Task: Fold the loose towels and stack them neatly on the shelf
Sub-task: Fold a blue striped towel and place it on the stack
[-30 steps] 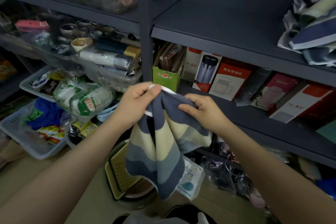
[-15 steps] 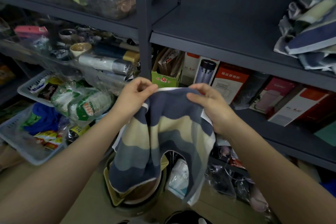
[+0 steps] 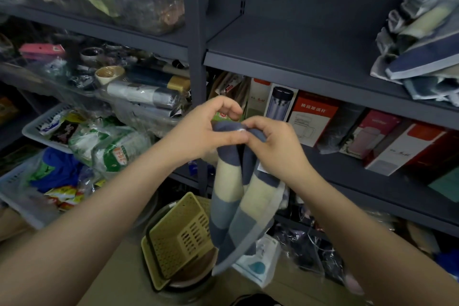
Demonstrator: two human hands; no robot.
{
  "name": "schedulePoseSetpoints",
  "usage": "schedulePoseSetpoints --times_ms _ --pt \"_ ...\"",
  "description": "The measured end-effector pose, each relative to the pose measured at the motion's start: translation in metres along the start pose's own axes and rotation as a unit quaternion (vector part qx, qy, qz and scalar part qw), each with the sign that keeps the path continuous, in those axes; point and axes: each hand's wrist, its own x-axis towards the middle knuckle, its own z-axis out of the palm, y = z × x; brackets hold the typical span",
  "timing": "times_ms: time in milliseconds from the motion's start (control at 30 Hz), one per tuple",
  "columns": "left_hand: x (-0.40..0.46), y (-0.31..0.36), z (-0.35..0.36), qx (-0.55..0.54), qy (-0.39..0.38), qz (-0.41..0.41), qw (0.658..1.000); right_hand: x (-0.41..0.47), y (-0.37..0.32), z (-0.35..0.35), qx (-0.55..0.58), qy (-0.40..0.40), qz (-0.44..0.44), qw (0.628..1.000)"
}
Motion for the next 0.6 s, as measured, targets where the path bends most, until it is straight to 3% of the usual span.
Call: schedulePoseSetpoints --times_ms 133,233,300,367,433,533,600 --pt "-0.010 -0.007 -0.001 0.251 -0.030 0.103 0.962 0.001 0.011 -0.001 0.074 0.002 0.096 0.993" --pt "-0.015 -0.010 0.000 0.362 -0.033 0.170 0.916 0.001 0.011 -0.001 0.202 -0.004 0.148 0.968" --pt "-0.017 -0.012 0.001 0.381 -0.022 0.242 0.892 0.001 0.011 -0.001 0.312 -0.008 0.186 0.932" --pt "-0.016 -0.013 0.002 0.335 0.020 0.260 0.905 0.000 0.010 -0.001 0.383 -0.025 0.212 0.899" --pt "-0.014 -0.014 0.003 0.235 0.054 0.214 0.947 0.000 0.010 -0.001 0.432 -0.039 0.229 0.871" --pt "-0.011 -0.017 0.007 0.038 0.069 0.061 0.995 0.000 0.014 0.001 0.451 -0.036 0.239 0.859" --pt "-0.009 -0.021 0.012 -0.114 0.120 -0.056 0.985 0.001 0.020 0.002 0.388 0.002 0.254 0.886"
